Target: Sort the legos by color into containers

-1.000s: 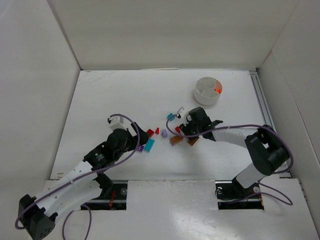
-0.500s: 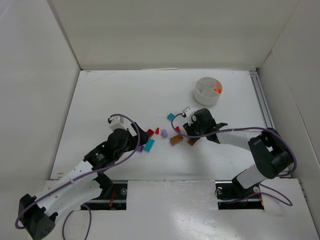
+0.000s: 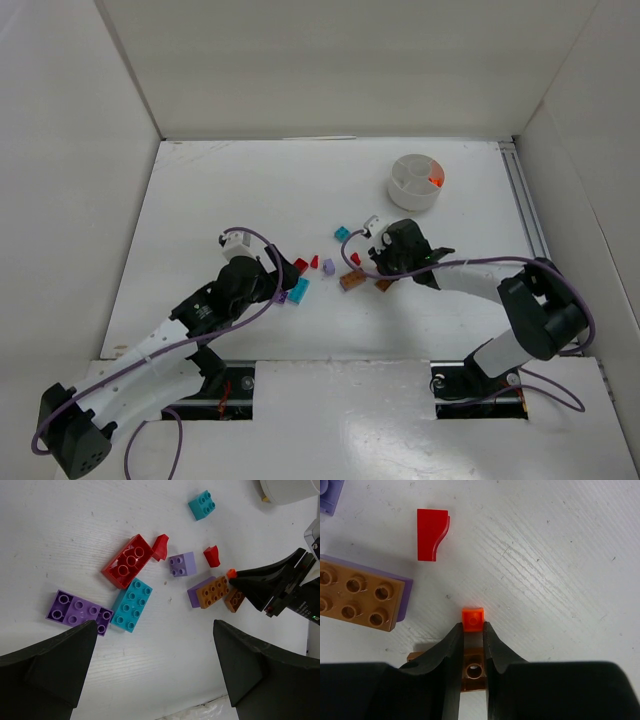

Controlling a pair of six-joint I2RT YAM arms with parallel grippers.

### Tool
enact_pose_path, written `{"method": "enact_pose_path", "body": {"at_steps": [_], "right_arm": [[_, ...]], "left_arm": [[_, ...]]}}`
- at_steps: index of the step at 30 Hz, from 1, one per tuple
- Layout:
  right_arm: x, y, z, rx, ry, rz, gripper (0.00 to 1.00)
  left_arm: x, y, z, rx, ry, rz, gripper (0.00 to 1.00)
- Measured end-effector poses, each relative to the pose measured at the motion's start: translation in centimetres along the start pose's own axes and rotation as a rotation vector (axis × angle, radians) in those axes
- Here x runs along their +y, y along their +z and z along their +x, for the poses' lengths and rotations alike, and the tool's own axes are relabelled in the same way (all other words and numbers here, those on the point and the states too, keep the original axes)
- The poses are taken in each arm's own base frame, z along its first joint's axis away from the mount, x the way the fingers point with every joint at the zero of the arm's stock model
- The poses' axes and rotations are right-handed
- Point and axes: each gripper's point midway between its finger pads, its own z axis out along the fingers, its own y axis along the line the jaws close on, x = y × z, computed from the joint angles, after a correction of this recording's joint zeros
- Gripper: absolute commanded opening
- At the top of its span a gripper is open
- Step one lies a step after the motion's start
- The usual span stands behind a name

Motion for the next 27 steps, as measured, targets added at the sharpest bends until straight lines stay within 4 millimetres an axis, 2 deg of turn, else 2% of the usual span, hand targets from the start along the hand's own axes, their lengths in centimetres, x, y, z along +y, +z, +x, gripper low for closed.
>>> {"method": "enact_pose_path", "body": {"at_steps": [6, 11, 14, 16, 20, 27], "right_arm": [[0.1, -0.6, -0.1, 0.002, -0.021, -0.004, 0.12], [-0.4, -2.3, -2.2, -0.078, -0.036, -0.006, 0.11], [-1.9, -3.7, -3.4, -0.128, -0.031, 0.016, 0.11], [-3.4, -4.6, -4.1, -0.152, -0.023, 0.041, 0.11], [-7.6, -6.5, -5.8, -0.196, 0.007, 0.129, 0.11], [-17.6, -10.9, -9.0, -0.255, 0.089, 0.339, 0.11]], "left_arm": [[0.0, 0.1, 0.1, 0.005, 0.008, -0.002, 1.0], [0.0, 0.1, 0.1, 0.005, 0.021, 0.0, 1.0], [-0.1, 0.2, 0.0, 0.001, 0.026, 0.005, 1.0], [-0.1, 0.3, 0.1, 0.003, 0.033, 0.005, 1.0], [-0.1, 0.7, 0.1, 0.006, 0.055, 0.003, 1.0], [-0.5, 1.9, 0.2, 0.023, 0.107, -0.009, 1.0]]}}
